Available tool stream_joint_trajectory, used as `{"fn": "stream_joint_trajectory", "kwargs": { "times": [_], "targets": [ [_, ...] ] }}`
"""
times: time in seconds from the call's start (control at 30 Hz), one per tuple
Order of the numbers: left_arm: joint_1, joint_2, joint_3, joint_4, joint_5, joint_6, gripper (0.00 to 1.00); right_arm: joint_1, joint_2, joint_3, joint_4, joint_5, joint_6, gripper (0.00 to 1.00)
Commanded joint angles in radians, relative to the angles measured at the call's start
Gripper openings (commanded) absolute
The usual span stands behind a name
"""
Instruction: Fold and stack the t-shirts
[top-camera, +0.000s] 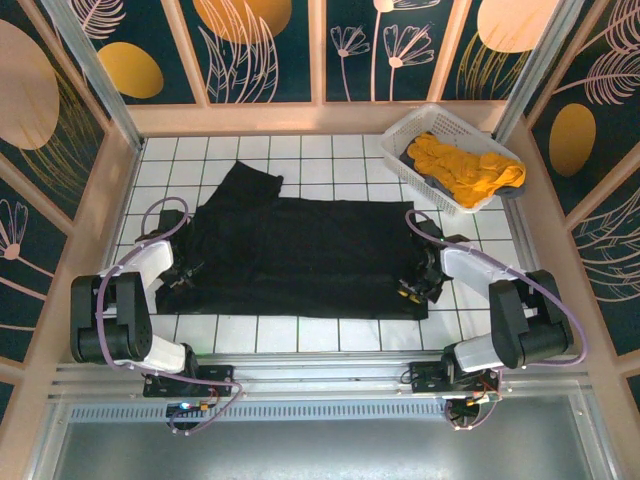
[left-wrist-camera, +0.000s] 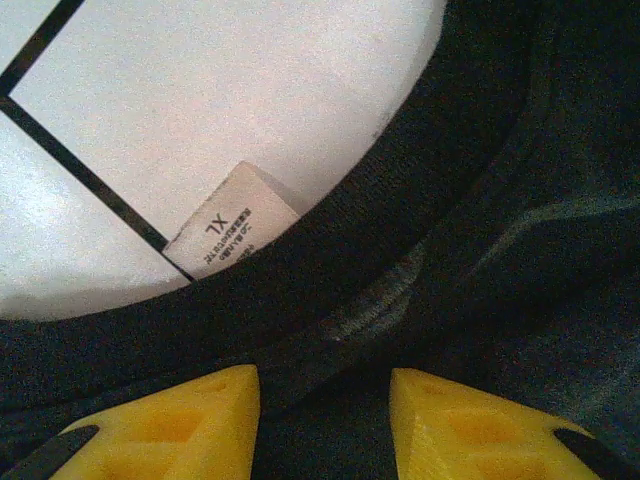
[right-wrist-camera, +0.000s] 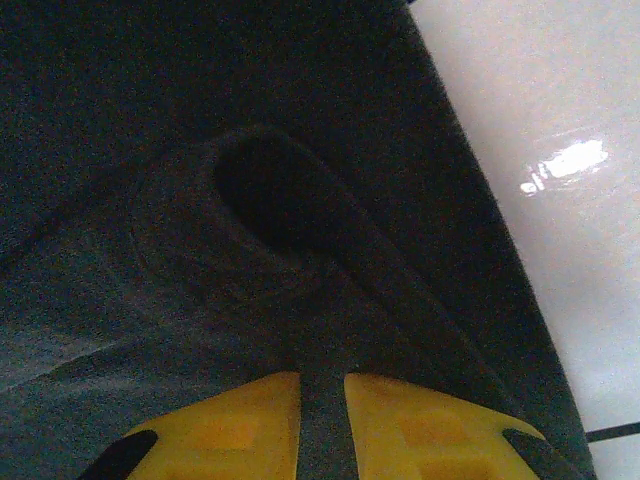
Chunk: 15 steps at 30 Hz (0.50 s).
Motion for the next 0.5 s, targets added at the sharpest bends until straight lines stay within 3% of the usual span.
{"fn": "stream_joint_trajectory", "kwargs": {
  "times": [0.0, 0.17, 0.3, 0.47],
  "targets": [
    [0.009, 0.035, -0.027, -0.064, -0.008, -0.003, 0.36, 0.001, 0.049, -0.062, -0.091, 0.021, 0.016, 0.23],
    [0.01, 0.032, -0.062, -0.121, -0.023, -0.13, 0.29, 0.02, 0.072, -0.053, -0.094, 0.026, -0.001, 0.24],
    [0.053, -0.014, -0.088, -0.149, 0.042, -0.265, 0.28, 0.046, 0.085, -0.057, -0.093, 0.006, -0.023, 0.25],
    [0.134, -0.042, -0.093, -0.151, -0.024, -0.272, 0.29, 0.097, 0.103, -0.036, -0.085, -0.034, -0.042, 0.26]
  ]
}}
